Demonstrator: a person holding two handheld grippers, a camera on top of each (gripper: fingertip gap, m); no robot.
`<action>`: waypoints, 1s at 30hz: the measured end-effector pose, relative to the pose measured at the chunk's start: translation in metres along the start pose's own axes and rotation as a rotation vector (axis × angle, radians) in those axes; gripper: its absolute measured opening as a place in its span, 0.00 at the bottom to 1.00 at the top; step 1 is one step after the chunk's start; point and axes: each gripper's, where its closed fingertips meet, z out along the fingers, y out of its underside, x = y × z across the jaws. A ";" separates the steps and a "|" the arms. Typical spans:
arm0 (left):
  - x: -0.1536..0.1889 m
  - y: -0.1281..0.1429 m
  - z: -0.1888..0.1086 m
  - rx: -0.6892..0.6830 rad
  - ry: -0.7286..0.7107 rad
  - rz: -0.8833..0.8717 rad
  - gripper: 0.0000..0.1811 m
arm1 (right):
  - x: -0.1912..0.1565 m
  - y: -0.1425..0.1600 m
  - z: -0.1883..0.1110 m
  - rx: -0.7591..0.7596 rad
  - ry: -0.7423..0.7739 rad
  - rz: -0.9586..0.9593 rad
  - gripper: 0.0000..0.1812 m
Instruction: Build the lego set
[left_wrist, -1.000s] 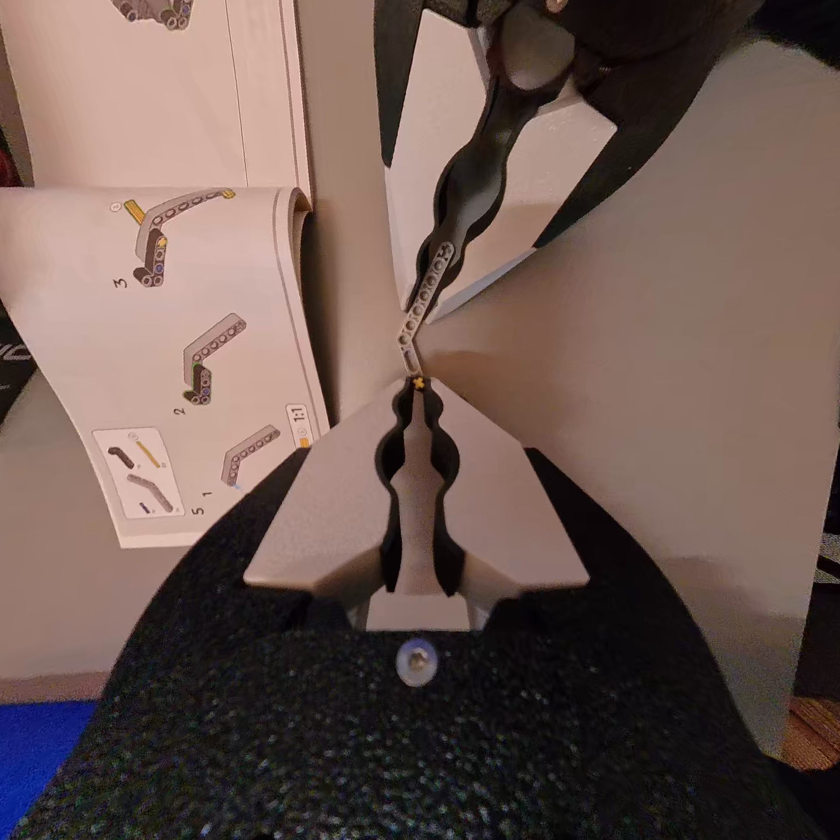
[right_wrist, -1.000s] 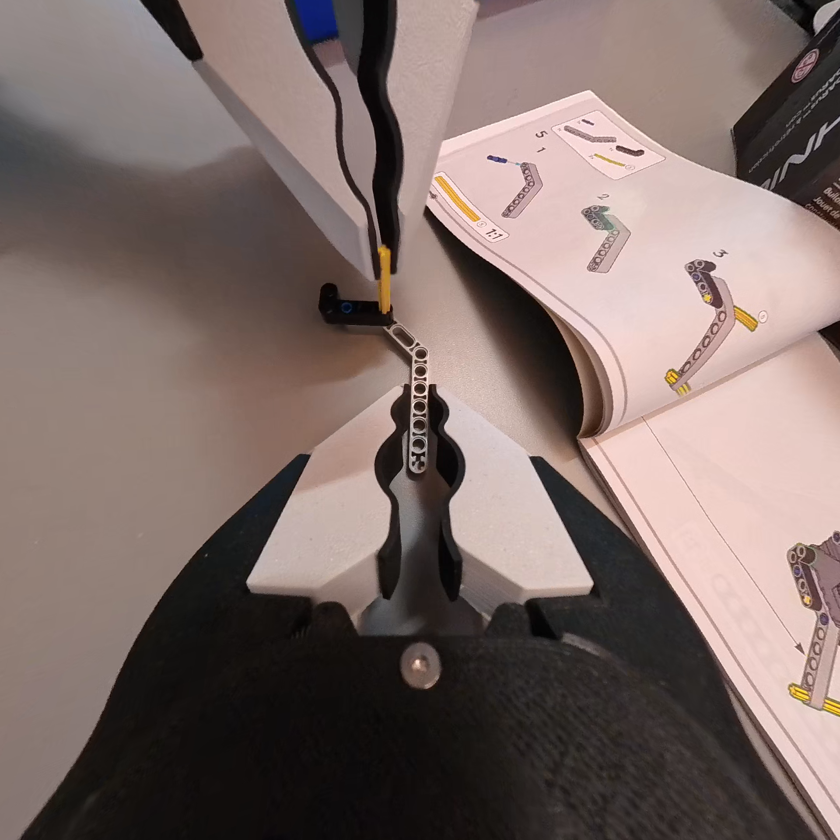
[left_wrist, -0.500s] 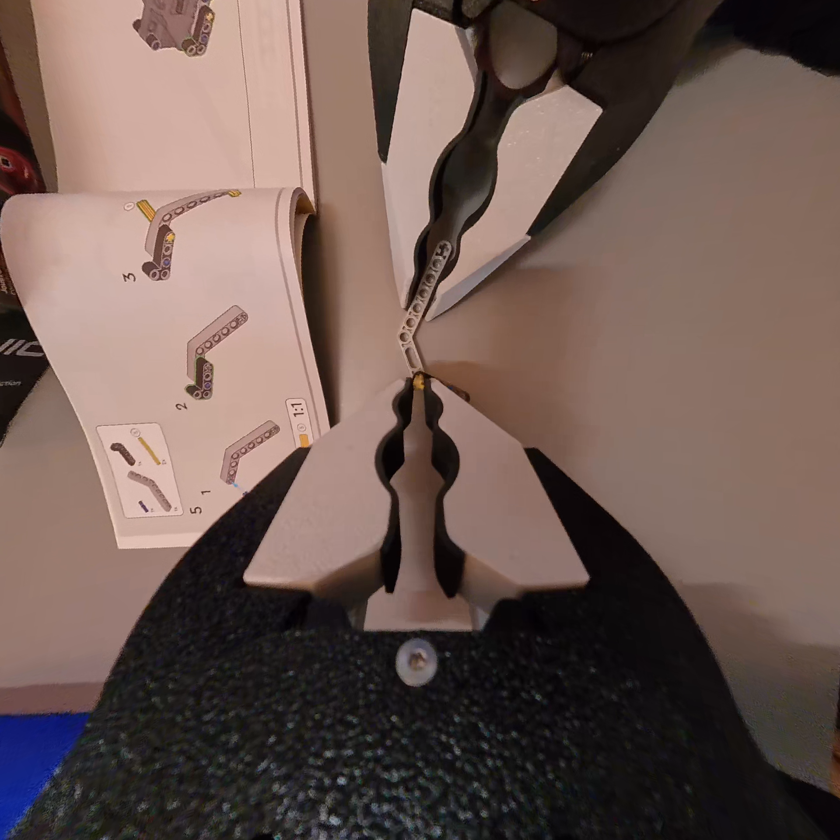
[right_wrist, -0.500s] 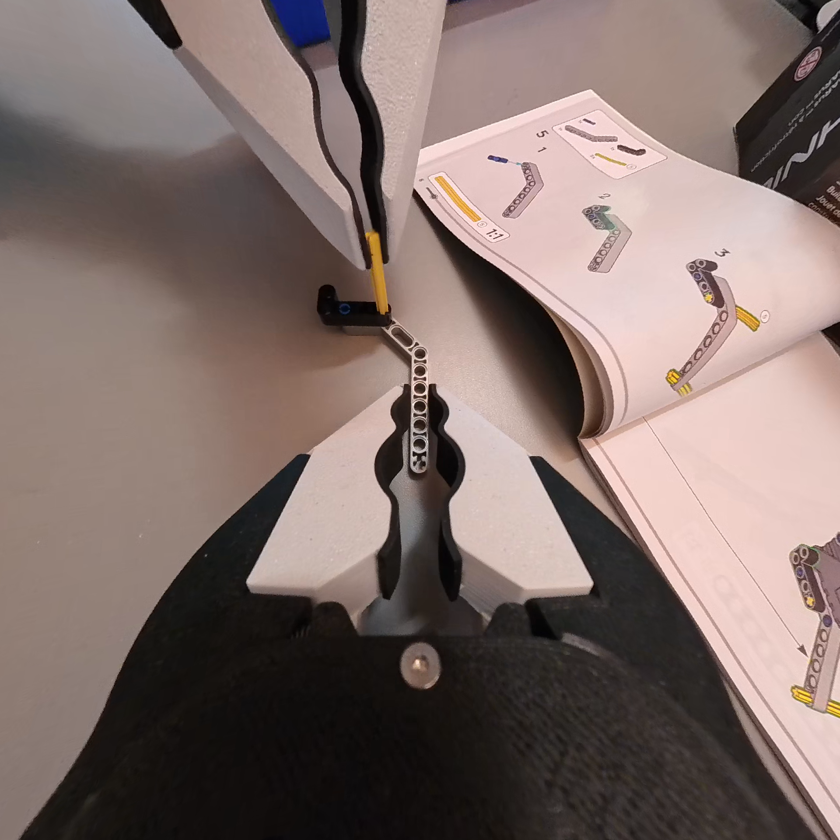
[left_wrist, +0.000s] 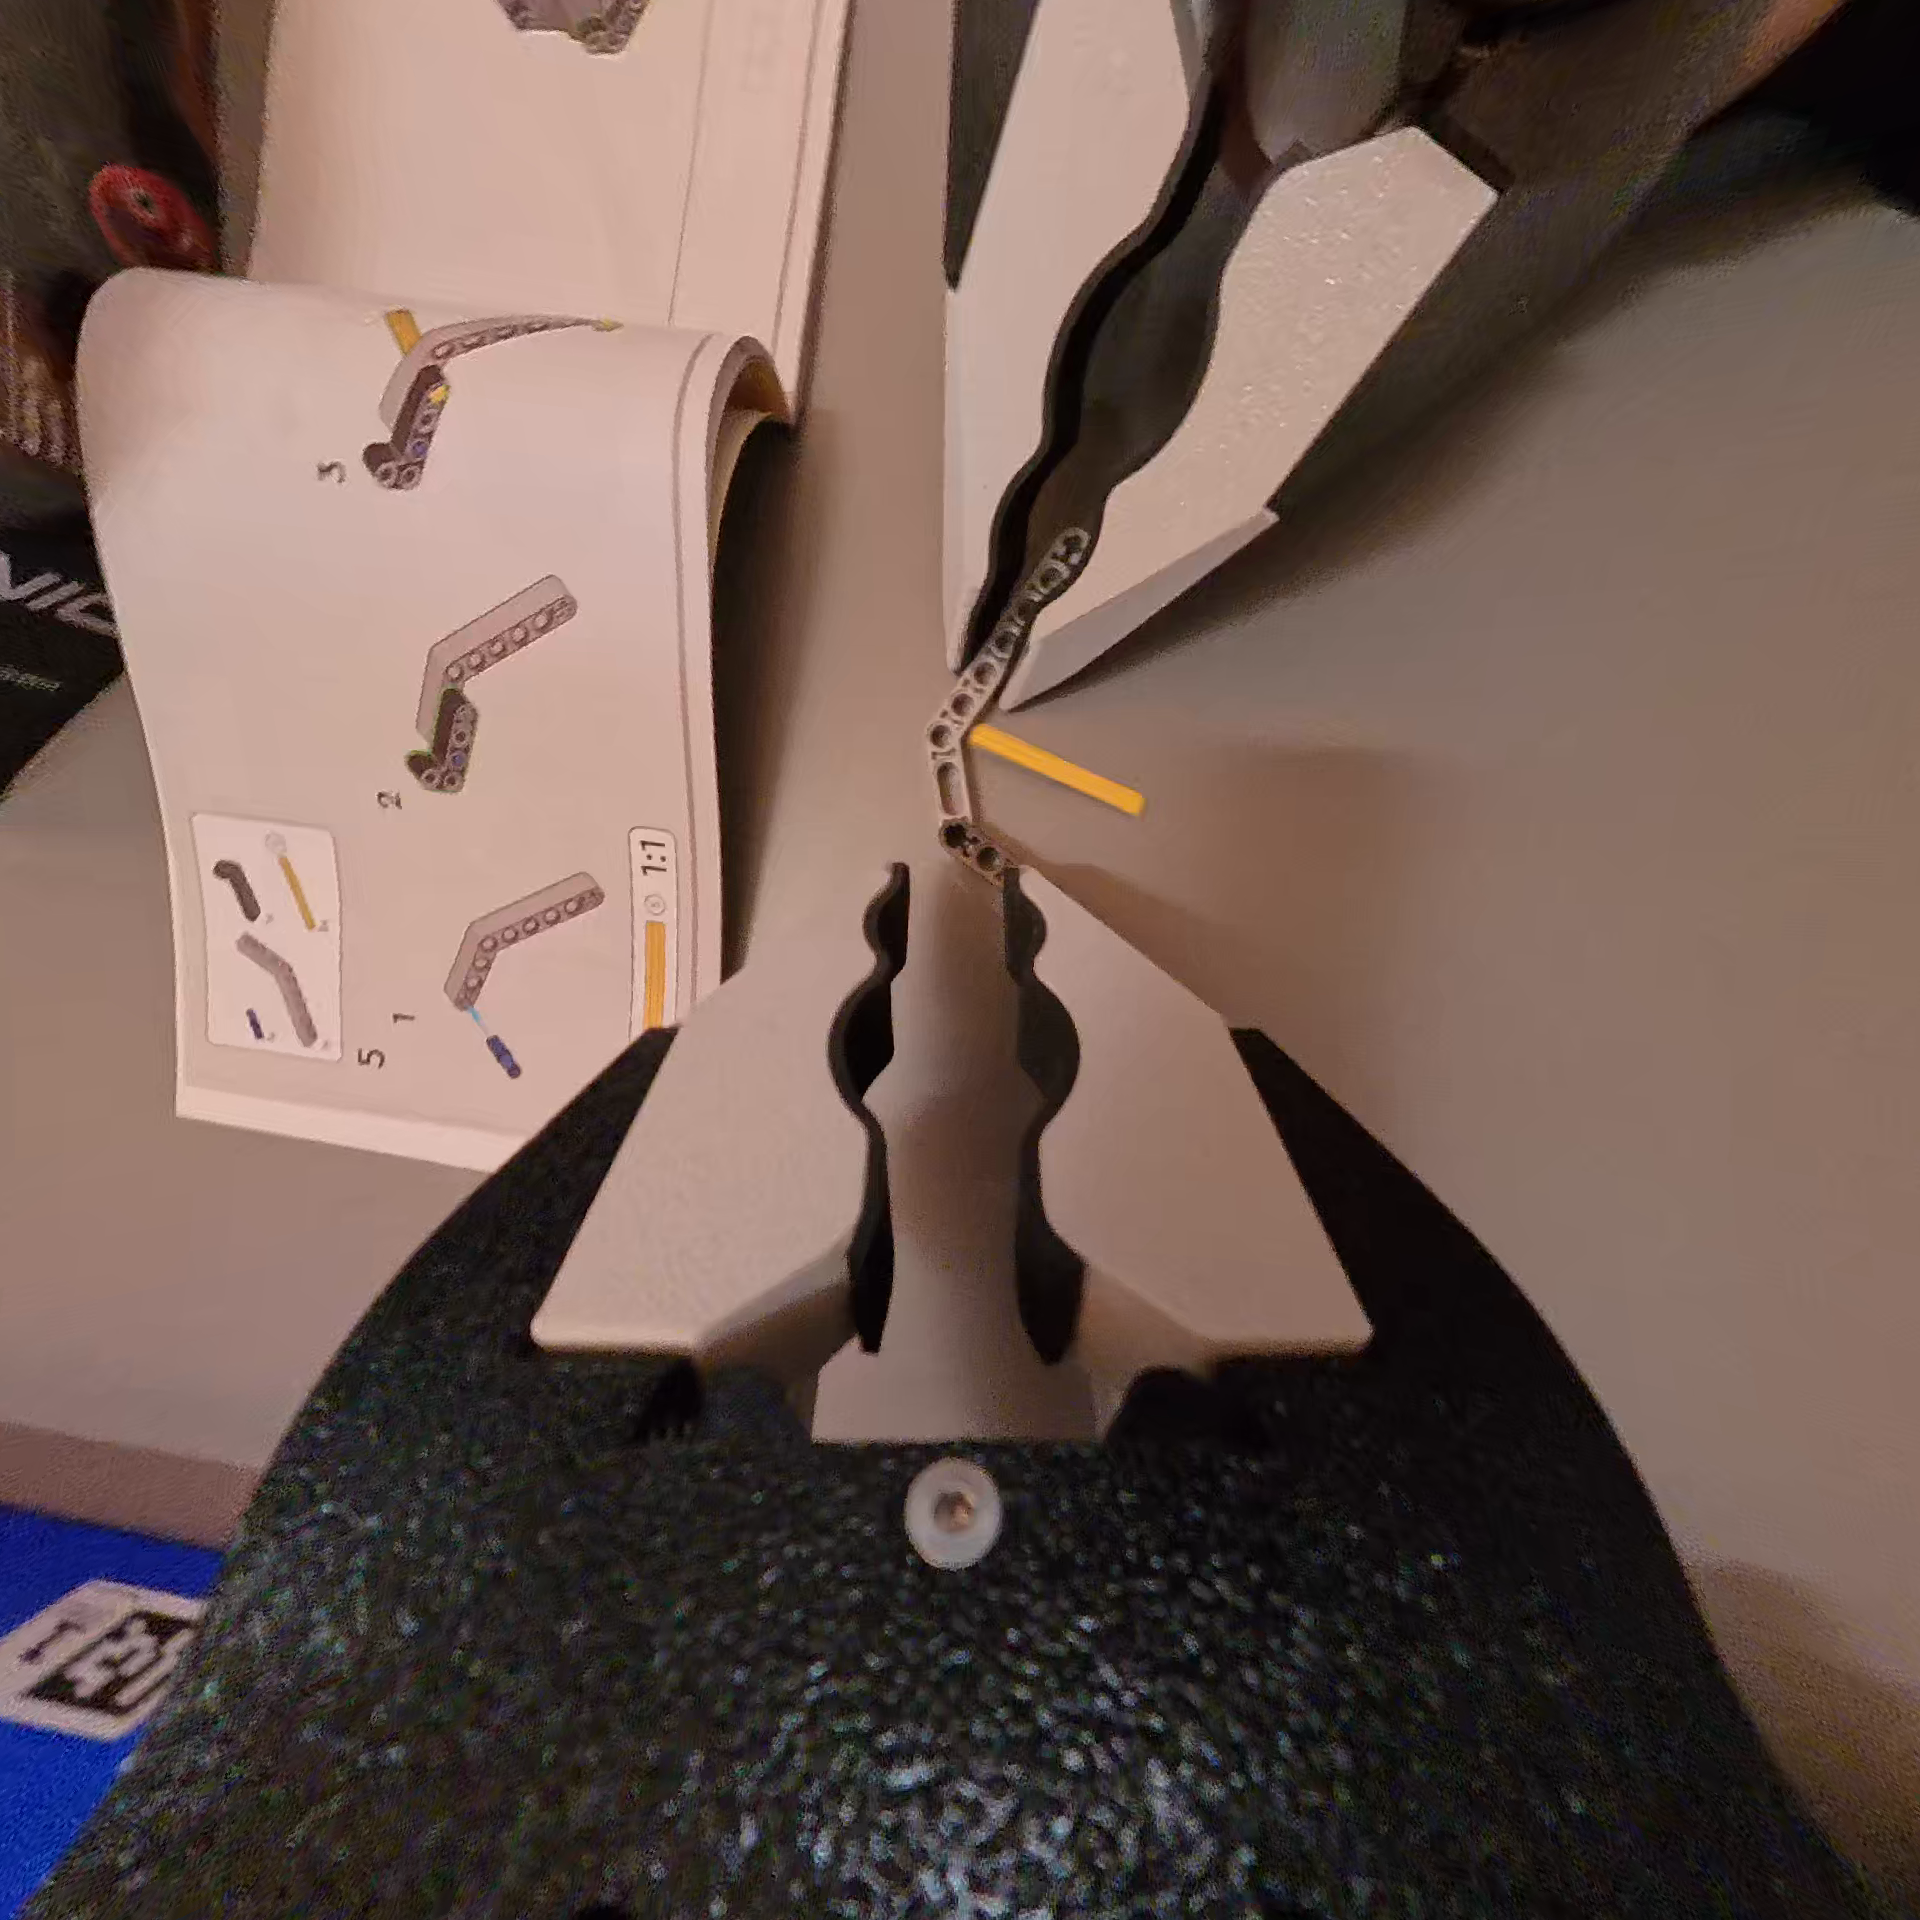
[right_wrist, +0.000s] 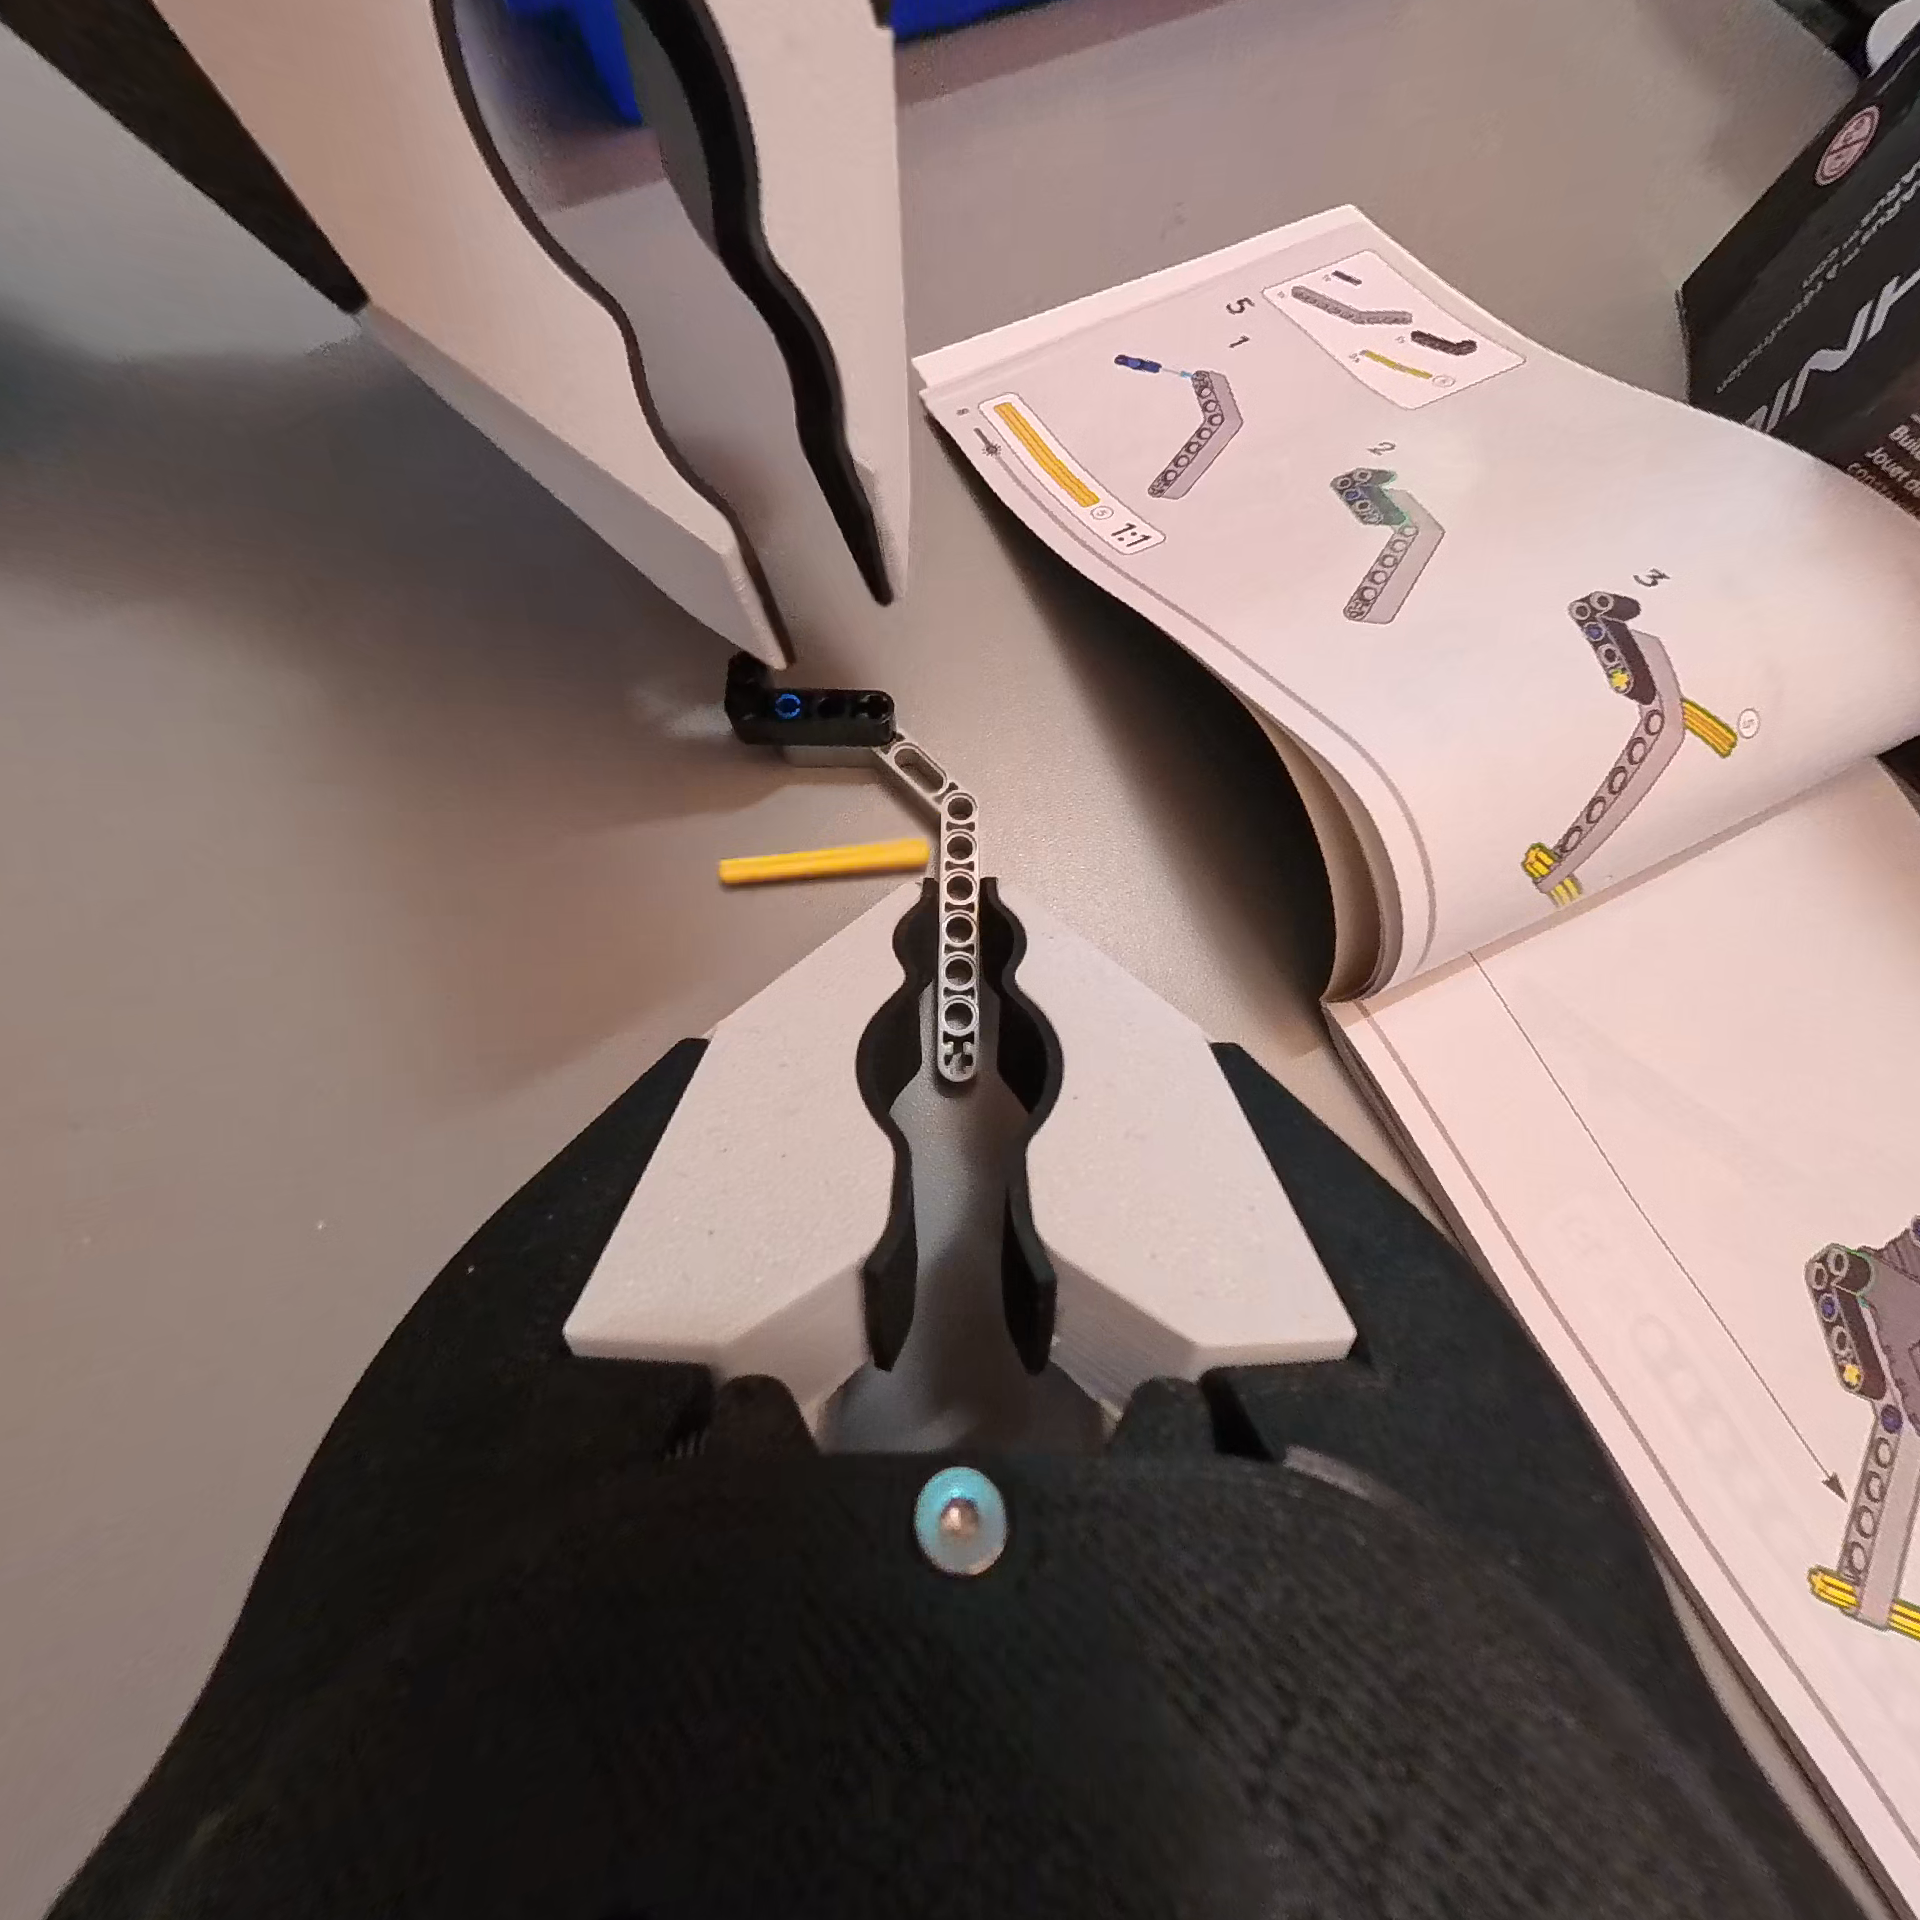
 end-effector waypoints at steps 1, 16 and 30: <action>0.000 0.002 0.000 0.002 -0.023 -0.013 0.08 | 0.000 0.000 0.000 0.000 0.000 0.000 0.03; 0.048 -0.012 0.033 0.170 -0.272 -0.486 0.09 | -0.001 0.000 0.000 0.000 0.012 -0.011 0.03; 0.028 0.026 0.002 0.093 -0.411 -0.393 0.00 | -0.012 0.003 -0.004 0.001 0.051 0.084 0.10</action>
